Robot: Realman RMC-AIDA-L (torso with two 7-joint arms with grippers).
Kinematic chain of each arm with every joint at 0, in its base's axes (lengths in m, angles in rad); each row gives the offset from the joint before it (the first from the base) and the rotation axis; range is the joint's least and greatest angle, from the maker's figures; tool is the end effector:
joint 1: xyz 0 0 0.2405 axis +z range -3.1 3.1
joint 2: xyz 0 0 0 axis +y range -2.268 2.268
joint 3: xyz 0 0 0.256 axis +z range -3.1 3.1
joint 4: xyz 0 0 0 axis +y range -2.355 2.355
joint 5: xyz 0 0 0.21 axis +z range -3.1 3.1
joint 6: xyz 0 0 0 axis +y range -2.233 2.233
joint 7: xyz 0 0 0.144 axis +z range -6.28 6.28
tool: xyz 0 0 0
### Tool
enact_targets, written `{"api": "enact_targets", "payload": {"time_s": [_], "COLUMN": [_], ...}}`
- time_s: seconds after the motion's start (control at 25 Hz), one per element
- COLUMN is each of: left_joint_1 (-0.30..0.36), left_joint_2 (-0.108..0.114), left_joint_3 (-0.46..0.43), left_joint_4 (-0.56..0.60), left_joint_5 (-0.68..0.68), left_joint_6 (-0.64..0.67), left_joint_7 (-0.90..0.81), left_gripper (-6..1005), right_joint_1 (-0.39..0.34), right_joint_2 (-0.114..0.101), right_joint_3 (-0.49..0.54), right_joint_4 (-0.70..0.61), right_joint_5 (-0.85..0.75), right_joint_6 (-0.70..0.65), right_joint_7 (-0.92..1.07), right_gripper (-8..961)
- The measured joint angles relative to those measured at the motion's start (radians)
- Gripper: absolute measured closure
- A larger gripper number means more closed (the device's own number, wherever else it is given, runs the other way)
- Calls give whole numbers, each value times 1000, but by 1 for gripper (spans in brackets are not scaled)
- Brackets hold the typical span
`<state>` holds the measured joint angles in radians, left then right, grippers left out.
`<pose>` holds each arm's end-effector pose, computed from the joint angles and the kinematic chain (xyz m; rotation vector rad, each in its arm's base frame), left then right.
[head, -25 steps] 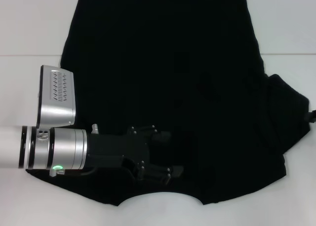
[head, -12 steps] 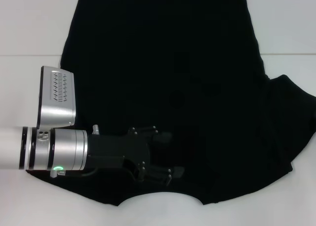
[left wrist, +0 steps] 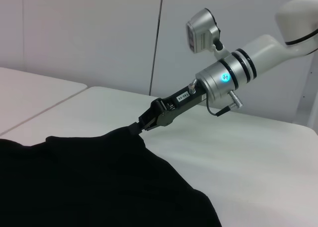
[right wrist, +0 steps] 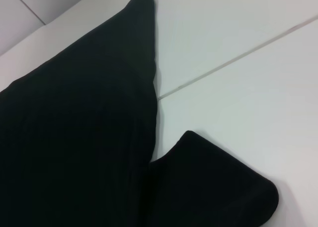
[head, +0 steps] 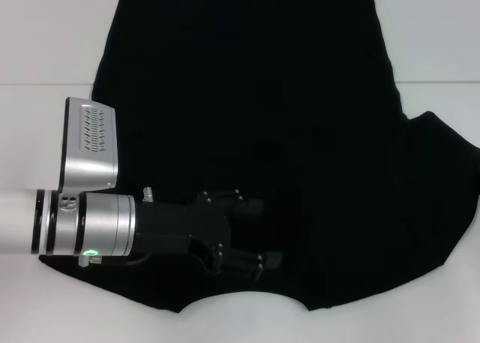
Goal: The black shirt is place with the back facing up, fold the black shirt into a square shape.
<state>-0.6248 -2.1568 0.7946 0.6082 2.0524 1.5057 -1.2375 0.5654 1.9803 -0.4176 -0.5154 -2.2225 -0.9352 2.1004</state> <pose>-0.2201 0.3310 -0.0561 -2.9191 -0.3396 -0.6392 0.3742 0.3777 0.0590 -1.7127 1.5913 0.5326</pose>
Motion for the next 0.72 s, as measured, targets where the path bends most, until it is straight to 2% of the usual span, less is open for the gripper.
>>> {"api": "enact_targets", "payload": {"time_s": [0.32, 0.48, 0.72], "left_joint_1": [-4, -4, -4], "left_joint_2": [0, 1, 3], "left_joint_3": [0, -3, -4], "left_joint_4": [2, 2, 1], "left_joint_5": [0, 0, 0], "left_joint_6": [-6, -7, -6], "left_joint_7": [0, 0, 0], "left_gripper": [67, 66, 66], "right_joint_1": [5, 16, 62], "right_joint_2": [1, 2, 5], "right_joint_3": [2, -5, -11], "right_joint_4": [0, 3, 28], "right_joint_5": [4, 56, 112], "right_joint_6": [5, -10, -74], "right_joint_7": [-14, -69, -141], "right_gripper": [892, 886, 877]}}
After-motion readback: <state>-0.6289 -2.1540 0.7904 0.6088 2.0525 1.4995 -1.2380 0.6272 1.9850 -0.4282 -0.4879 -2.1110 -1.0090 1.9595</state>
